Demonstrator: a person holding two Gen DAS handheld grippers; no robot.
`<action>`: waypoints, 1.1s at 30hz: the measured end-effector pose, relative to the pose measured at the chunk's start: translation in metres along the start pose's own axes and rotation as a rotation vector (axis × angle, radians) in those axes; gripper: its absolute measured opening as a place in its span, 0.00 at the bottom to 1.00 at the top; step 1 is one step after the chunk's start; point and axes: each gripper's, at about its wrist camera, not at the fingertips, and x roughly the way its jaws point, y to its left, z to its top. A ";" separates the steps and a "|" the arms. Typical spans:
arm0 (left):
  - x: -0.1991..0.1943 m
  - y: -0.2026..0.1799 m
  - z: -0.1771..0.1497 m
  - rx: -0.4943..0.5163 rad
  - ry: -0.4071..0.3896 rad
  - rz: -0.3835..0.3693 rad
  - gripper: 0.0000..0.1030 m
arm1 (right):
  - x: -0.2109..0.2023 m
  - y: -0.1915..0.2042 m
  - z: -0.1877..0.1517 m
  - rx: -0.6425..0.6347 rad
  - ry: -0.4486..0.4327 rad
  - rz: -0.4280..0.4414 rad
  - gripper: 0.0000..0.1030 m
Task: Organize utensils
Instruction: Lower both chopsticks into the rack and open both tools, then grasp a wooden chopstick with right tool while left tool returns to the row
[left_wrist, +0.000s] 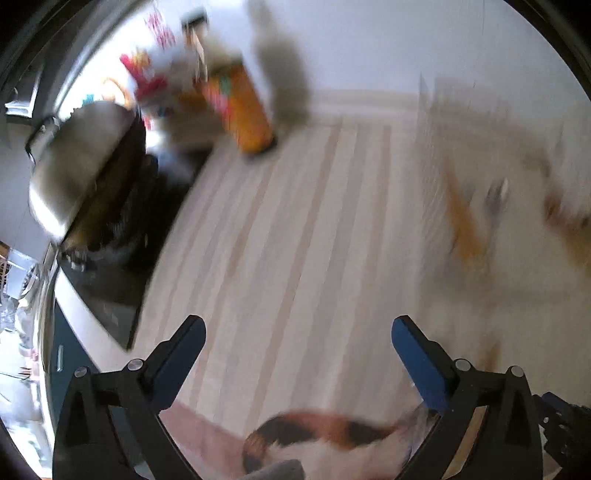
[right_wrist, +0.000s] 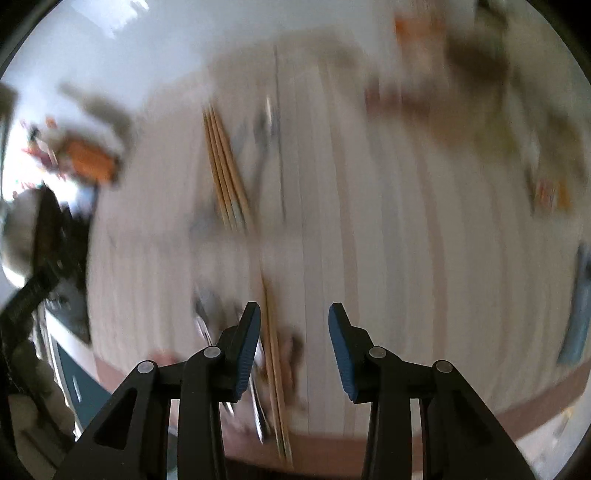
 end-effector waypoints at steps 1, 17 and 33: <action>0.011 0.002 -0.010 0.007 0.033 0.001 1.00 | 0.010 0.000 -0.009 0.004 0.024 0.000 0.36; 0.037 -0.001 -0.064 0.094 0.105 -0.091 1.00 | 0.076 0.031 -0.070 -0.071 0.072 -0.202 0.06; -0.003 -0.152 -0.108 0.280 0.224 -0.304 0.35 | 0.043 -0.130 -0.077 0.145 0.044 -0.292 0.06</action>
